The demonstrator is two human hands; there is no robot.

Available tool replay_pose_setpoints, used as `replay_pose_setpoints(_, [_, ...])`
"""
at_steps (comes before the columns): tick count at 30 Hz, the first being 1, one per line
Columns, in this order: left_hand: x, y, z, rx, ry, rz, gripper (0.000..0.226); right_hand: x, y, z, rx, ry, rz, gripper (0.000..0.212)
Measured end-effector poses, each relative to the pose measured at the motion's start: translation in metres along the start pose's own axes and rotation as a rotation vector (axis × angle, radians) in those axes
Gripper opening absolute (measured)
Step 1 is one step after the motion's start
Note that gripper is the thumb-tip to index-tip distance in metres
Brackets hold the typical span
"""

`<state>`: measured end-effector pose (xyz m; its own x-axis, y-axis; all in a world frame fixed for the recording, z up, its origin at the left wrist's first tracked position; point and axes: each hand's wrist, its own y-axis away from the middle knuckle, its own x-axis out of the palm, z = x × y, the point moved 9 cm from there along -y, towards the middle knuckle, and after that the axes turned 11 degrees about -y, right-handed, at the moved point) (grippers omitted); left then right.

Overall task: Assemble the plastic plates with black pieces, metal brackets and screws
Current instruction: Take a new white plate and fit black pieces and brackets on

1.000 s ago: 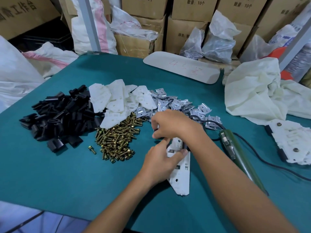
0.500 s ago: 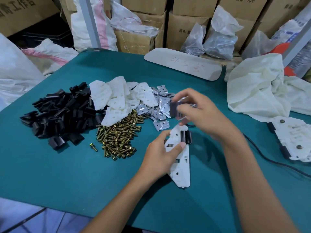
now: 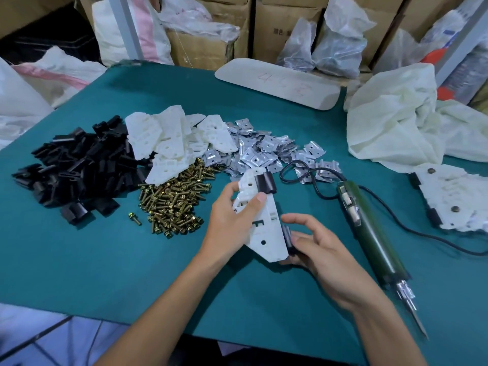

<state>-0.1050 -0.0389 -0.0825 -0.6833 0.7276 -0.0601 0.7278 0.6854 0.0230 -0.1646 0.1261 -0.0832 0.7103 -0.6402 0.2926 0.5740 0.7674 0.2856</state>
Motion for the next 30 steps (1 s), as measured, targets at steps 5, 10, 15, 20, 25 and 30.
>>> replay_pose_setpoints(5, [-0.002,0.002,0.003,0.005,-0.085,-0.039,0.026,0.005,0.005,0.012,-0.104,0.171,-0.053,0.034])
replay_pose_setpoints(10, [-0.006,0.004,0.001,0.016,-0.204,-0.074,0.029,0.014,0.008,0.011,-0.252,0.511,-0.130,0.041])
replay_pose_setpoints(15, [0.006,0.007,-0.002,0.058,-0.336,0.016,0.026,-0.006,-0.001,0.024,-0.349,0.490,-0.256,0.022])
replay_pose_setpoints(20, [0.017,0.010,-0.007,0.163,-0.688,0.030,0.047,-0.029,-0.028,0.047,-0.439,0.503,-0.411,0.005])
replay_pose_setpoints(25, [0.010,0.007,-0.011,0.191,-0.738,-0.054,0.036,-0.038,-0.044,0.039,-0.446,0.524,-0.427,0.004])
replay_pose_setpoints(30, [-0.012,-0.022,-0.030,0.248,-0.812,-0.149,0.022,-0.042,-0.043,0.034,-0.453,0.536,-0.428,0.004])
